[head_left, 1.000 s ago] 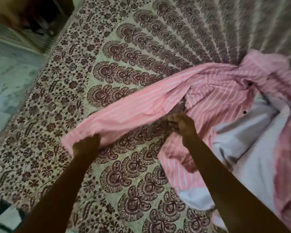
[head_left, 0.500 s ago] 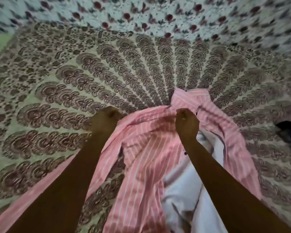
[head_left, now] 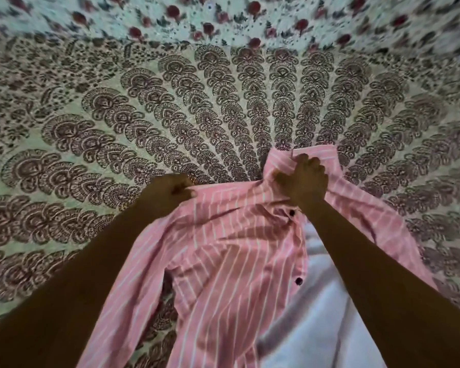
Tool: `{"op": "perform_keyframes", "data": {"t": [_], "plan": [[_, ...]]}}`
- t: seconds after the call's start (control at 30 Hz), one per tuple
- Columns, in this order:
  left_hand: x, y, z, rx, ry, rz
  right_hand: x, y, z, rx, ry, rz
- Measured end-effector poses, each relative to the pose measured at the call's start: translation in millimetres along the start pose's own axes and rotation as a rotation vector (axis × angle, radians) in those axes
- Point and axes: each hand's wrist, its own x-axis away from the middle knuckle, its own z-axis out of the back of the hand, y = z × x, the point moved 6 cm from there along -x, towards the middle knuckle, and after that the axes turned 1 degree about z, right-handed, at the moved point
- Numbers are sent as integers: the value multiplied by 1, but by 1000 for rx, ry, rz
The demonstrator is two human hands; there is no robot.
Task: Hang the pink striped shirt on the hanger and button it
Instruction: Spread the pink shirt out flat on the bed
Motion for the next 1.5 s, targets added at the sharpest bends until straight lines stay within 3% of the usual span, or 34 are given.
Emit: {"op": "perform_keyframes", "data": {"t": [0.07, 0.17, 0.27, 0.33, 0.47, 0.53, 0.6, 0.7, 0.83, 0.9, 0.97, 1.03, 1.1, 1.2, 1.27, 1.33, 1.43, 1.5], "plan": [[-7, 5, 11, 125, -81, -3, -7, -3, 8, -52, -118, 41], [-19, 3, 41, 282, -169, 66, -11, -17, 35, -734, -375, 80], [-47, -12, 83, 292, 185, 145, -26, -33, 64, -1130, -353, 71], [-68, -24, 97, 173, 424, 221, -36, -52, 53, -1106, -349, 34], [-73, -20, 80, -203, 622, 302, -44, -86, 2, -993, -389, 67], [-65, -3, 67, -266, 586, 158, -42, -86, -12, -962, -347, 93], [-61, -5, 53, -314, 446, 72, -44, -83, -17, -836, -249, 143], [-52, -45, 52, -334, 335, 233, -52, -84, -20, -606, -211, 167], [-53, -59, 65, 51, 202, 294, -81, -64, -4, -821, -139, -55], [-59, -62, 78, 107, 263, 299, -94, -54, 8, -843, -89, -126], [-63, -64, 84, 53, 420, 340, -92, -57, 9, -858, -100, -118], [-59, -56, 78, -86, 546, 356, -71, -69, 0, -857, -122, -52], [-43, -32, 70, -197, 644, 257, -35, -75, 1, -745, 12, 48], [7, -4, 49, -201, 607, 88, 47, -69, 3, -576, 216, 287], [50, -4, 25, -131, 506, 77, 107, -51, -10, -533, 262, 301], [104, -13, 2, -65, 434, 140, 171, -26, -23, -572, 206, 178], [186, -35, -33, -6, 345, 310, 252, -1, -47, -749, -218, -130], [233, -48, -53, -3, 278, 369, 291, 9, -53, -644, -332, -178]]}}
